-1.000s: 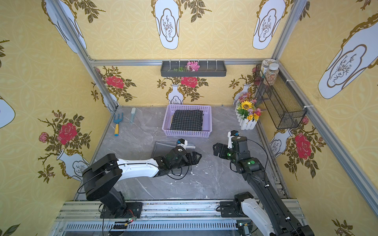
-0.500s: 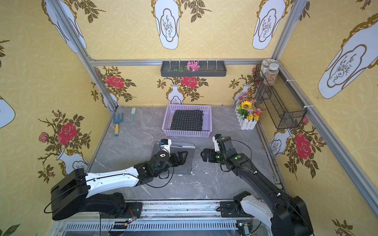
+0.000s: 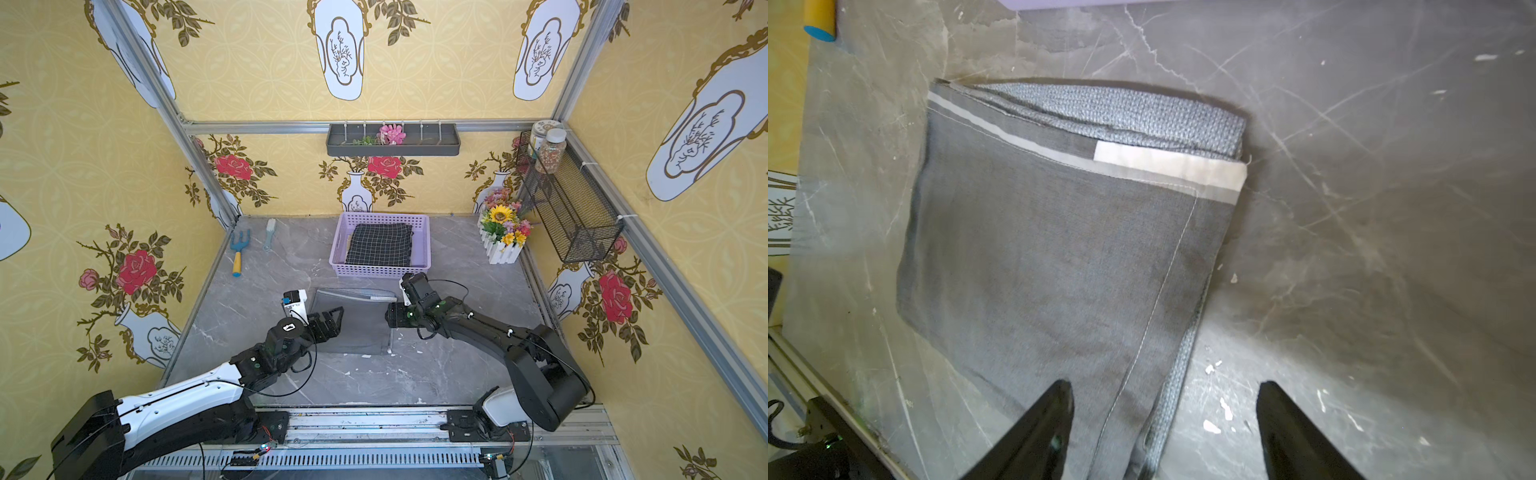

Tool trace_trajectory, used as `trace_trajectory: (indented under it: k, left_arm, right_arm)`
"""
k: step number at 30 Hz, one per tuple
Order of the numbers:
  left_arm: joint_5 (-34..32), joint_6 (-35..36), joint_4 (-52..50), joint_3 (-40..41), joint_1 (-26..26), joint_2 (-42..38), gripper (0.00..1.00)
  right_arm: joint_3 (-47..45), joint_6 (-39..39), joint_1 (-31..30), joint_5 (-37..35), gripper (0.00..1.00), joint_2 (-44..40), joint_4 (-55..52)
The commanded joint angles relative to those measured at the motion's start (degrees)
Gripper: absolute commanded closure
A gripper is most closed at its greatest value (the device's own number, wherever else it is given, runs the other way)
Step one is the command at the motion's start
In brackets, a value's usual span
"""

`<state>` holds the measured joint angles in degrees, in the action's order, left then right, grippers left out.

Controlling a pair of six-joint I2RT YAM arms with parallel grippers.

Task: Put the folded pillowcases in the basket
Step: Pick up the pillowcase from the center of the board.

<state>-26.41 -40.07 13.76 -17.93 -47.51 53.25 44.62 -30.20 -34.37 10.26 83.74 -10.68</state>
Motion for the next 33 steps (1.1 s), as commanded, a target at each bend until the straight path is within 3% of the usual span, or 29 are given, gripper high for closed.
trace_trajectory:
  k: [1, 17, 24, 33]
  left_arm:
    - [2.1, 0.2, -1.3, 1.7, 2.3, -1.9, 0.0]
    - [10.7, -1.1, -0.5, 7.5, 14.7, -6.4, 0.0]
    - [11.7, -1.1, 0.3, 8.6, 15.7, -7.2, 0.0]
    - [11.5, -1.1, 0.4, 9.1, 15.9, -7.4, 0.0]
  right_arm:
    - [1.3, -0.9, -0.2, -0.5, 0.29, 2.3, 2.5]
    - [6.1, -1.4, -0.3, -2.4, 0.37, 11.7, 2.7]
    - [7.7, -1.9, -0.1, -2.8, 0.37, 14.4, 2.6]
    - [8.7, -2.0, 0.2, -1.6, 0.52, 17.2, 3.5]
